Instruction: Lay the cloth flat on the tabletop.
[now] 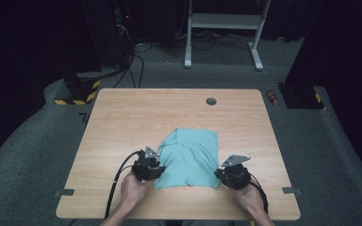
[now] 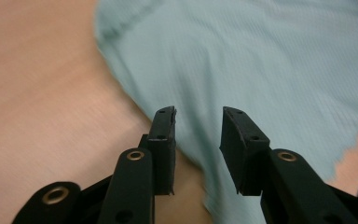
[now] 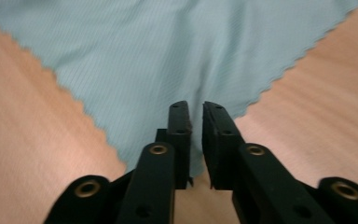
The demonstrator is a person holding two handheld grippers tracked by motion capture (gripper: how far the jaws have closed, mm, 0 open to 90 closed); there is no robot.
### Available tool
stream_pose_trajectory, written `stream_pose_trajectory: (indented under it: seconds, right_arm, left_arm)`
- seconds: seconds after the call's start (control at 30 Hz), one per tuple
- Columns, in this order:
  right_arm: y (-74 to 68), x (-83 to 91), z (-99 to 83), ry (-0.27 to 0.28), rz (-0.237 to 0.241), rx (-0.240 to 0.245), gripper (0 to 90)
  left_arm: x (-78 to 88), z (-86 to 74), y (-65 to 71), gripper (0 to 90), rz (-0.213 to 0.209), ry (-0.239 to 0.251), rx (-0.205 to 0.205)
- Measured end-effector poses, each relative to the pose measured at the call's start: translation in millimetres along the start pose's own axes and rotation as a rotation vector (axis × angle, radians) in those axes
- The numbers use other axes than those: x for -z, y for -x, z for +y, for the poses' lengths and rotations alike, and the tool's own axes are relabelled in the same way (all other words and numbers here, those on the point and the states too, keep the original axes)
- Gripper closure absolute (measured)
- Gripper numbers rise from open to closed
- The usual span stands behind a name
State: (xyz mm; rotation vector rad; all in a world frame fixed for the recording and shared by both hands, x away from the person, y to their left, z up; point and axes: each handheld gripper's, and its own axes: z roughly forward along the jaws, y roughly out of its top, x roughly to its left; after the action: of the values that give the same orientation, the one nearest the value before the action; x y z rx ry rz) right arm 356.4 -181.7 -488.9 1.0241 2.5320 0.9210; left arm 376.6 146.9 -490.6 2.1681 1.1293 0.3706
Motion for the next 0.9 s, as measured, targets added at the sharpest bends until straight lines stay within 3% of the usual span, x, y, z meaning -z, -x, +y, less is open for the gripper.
stream_pose_trajectory:
  seconds: [0.13,0.33,0.53,0.6,0.67,0.7,0.83,0.9]
  right_arm:
    - [8.7,-6.0,13.5,0.066,-0.022,-0.027,79.3]
    - [17.0,-30.5,26.6,0.085,-0.019,-0.053,78.4]
    - [18.4,-41.5,28.2,0.062,-0.029,-0.051,76.9]
    - [18.9,-41.8,27.9,0.056,-0.030,-0.047,77.1]
    - [19.2,-42.0,27.5,0.053,-0.030,-0.047,77.7]
    - [19.4,-42.3,27.3,0.049,-0.030,-0.045,77.9]
    - [18.2,-49.0,24.2,0.013,-0.035,-0.022,80.1]
    - [18.7,-48.5,23.7,0.012,-0.031,-0.024,80.6]
  left_arm:
    - [-15.8,25.5,-11.8,65.1,0.056,0.031,-0.036]
    - [-44.3,47.0,-17.6,64.6,0.074,0.010,-0.105]
    - [-66.5,47.3,-25.7,61.8,0.099,-0.010,-0.086]
    - [-68.3,48.2,-30.0,61.8,0.108,0.005,-0.062]
    - [-69.4,49.9,-33.8,65.1,0.093,-0.002,-0.049]
    - [-70.0,52.4,-34.5,67.5,0.092,-0.014,-0.062]
    - [-72.4,58.9,-33.4,89.4,0.094,-0.051,-0.088]
    - [-72.9,62.1,-36.6,90.0,0.084,-0.064,-0.089]
